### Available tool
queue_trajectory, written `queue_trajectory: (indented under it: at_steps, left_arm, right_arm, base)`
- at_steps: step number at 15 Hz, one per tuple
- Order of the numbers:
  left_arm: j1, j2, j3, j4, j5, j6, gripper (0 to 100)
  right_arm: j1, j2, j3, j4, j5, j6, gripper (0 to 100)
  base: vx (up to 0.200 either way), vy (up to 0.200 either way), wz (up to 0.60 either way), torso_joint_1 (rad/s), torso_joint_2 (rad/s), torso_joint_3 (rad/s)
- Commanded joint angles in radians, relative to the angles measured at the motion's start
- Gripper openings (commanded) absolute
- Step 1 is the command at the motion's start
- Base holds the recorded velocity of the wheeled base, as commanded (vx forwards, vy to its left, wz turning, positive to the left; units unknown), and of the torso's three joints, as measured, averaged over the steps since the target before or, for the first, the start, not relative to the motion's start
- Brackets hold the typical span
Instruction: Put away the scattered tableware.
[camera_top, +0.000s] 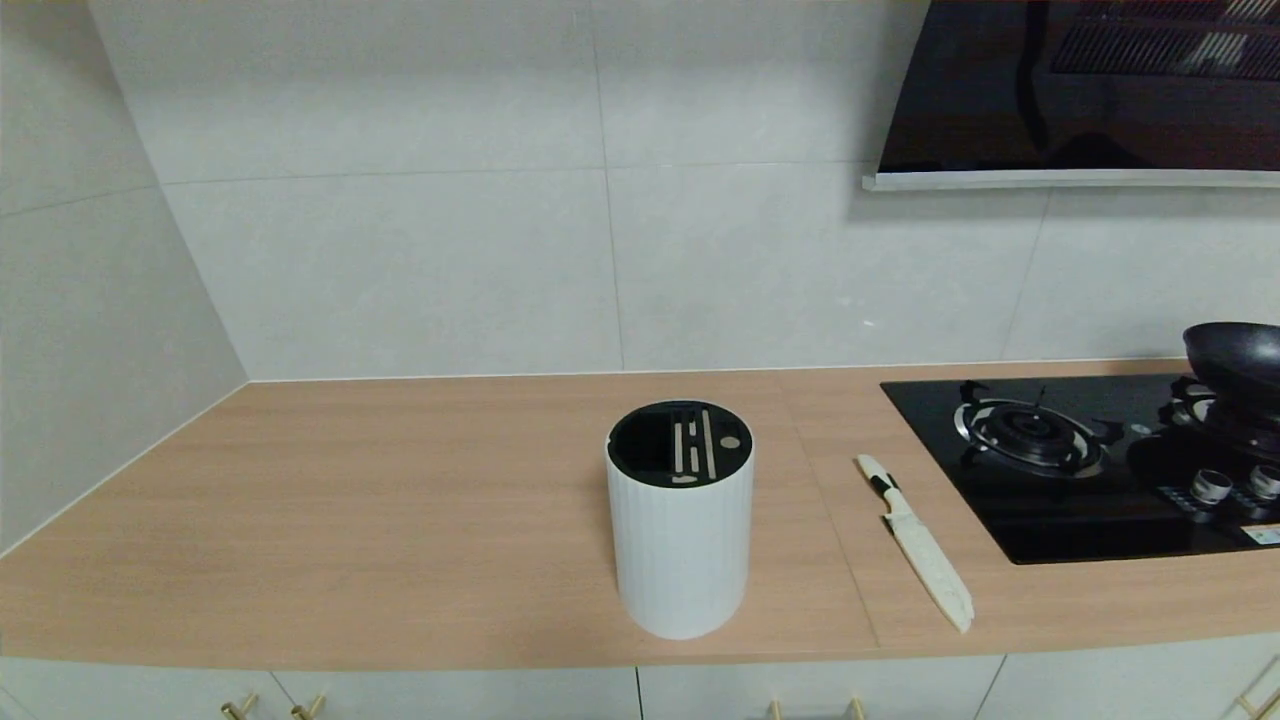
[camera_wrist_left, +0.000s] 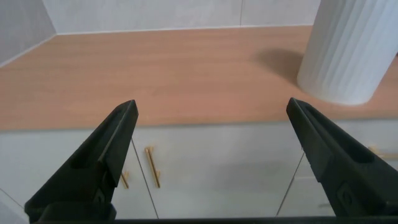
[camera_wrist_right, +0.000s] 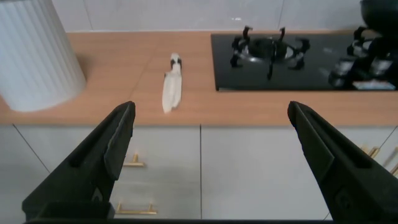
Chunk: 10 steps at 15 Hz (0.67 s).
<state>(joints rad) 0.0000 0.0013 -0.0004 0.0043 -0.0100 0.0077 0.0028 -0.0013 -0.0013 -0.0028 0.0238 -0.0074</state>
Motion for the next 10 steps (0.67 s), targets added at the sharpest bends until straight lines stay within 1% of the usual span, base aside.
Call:
queue_trajectory:
  at_steps: [1,6,10]
  left_arm:
    - [0.000,0.000,0.000,0.000,-0.001,0.000,100]
    - [0.000,0.000,0.000,0.000,-0.001,0.000,100]
    - [0.000,0.000,0.000,0.000,-0.001,0.000,100]
  right_arm:
    - [0.000,0.001,0.000,0.000,0.001,0.000,100]
    - [0.000,0.001,0.001,0.000,0.001,0.001,100]
    - [0.000,0.001,0.000,0.001,0.001,0.000,100]
  base:
    - [0.000,0.000,0.00,0.290,-0.62,-0.325]
    - [0.000,0.000,0.00,0.208,-0.42,-0.223]
    - [0.000,0.000,0.00,0.023,-0.06,-0.024]
